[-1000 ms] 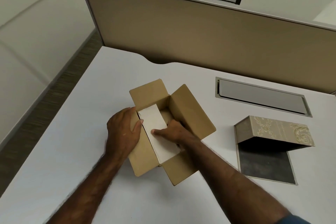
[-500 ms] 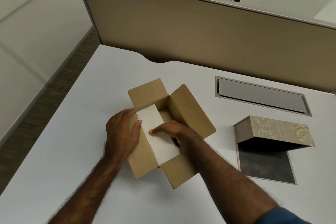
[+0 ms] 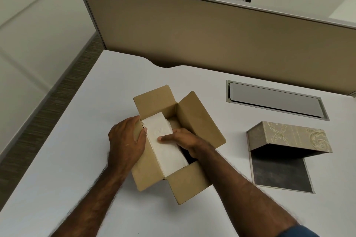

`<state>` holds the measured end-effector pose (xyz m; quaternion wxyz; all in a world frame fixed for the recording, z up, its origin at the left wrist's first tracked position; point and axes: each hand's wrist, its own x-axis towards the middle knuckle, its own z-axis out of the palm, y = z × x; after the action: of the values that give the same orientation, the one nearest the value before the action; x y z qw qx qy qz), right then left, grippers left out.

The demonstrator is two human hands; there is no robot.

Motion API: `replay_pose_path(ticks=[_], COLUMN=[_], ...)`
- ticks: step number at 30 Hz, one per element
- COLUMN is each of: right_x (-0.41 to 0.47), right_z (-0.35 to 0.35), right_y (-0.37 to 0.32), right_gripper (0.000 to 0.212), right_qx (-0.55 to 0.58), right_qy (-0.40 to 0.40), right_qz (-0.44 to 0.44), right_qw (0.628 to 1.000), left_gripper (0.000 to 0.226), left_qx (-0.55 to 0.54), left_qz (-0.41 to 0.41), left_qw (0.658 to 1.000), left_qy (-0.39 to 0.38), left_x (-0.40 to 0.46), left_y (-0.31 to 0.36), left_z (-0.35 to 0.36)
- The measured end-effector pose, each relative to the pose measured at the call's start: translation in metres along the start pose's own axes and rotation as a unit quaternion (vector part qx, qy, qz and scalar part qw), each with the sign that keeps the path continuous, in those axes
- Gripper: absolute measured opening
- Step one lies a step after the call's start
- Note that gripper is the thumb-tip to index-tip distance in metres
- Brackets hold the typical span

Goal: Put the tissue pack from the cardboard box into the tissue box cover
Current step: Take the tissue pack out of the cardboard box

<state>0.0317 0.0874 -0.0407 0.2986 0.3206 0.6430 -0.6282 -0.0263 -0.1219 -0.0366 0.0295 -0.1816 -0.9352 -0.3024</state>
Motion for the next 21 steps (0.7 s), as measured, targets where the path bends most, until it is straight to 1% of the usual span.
replay_pose_path(ticks=[2,5,8,9,12,14,15,16,18,20,21], right_x=[-0.006,-0.018,-0.034,-0.041,-0.068,-0.089,-0.099,-0.110,-0.130,-0.149,-0.159], right_z=[0.001,0.001,-0.006,-0.010,-0.023,-0.032,-0.037,-0.041,-0.048,-0.055,-0.059], right_y=[-0.001,-0.007,-0.017,-0.022,-0.035,-0.039,-0.039,-0.039,-0.032,-0.023,-0.017], right_gripper=[0.037,0.044,0.060,0.060,0.045,0.042,0.044,0.045,0.043,0.037,0.036], right_qx=[0.026,0.074,0.108,0.116,0.126,0.120,0.116,0.111,0.102,0.102,0.102], right_qy=[-0.014,-0.038,-0.067,-0.082,-0.123,-0.140,-0.145,-0.147,-0.145,-0.138,-0.138], right_qz=[-0.015,-0.035,-0.054,-0.059,-0.062,-0.054,-0.048,-0.040,-0.028,-0.021,-0.018], right_qw=[0.999,0.996,0.990,0.988,0.982,0.981,0.982,0.982,0.984,0.985,0.985], left_gripper=[0.047,0.039,0.034,0.033,0.033,0.030,0.030,0.033,0.051,0.066,0.072], left_qx=[0.001,0.008,-0.038,-0.065,-0.142,-0.178,-0.195,-0.216,-0.264,-0.304,-0.327], left_qz=[0.001,0.021,-0.010,-0.028,-0.079,-0.076,-0.077,-0.091,-0.153,-0.214,-0.227], left_qw=[1.000,1.000,0.999,0.997,0.986,0.981,0.977,0.972,0.948,0.911,0.891], left_qy=[-0.002,0.009,0.009,0.007,0.019,0.034,0.026,-0.001,-0.089,-0.180,-0.217], left_x=[0.001,0.001,0.000,0.000,0.002,0.003,0.005,0.008,0.015,0.019,0.019], left_y=[-0.001,-0.008,-0.008,-0.005,0.013,0.032,0.042,0.052,0.074,0.095,0.104], left_z=[-0.001,-0.001,-0.008,-0.013,-0.036,-0.056,-0.064,-0.071,-0.080,-0.083,-0.082])
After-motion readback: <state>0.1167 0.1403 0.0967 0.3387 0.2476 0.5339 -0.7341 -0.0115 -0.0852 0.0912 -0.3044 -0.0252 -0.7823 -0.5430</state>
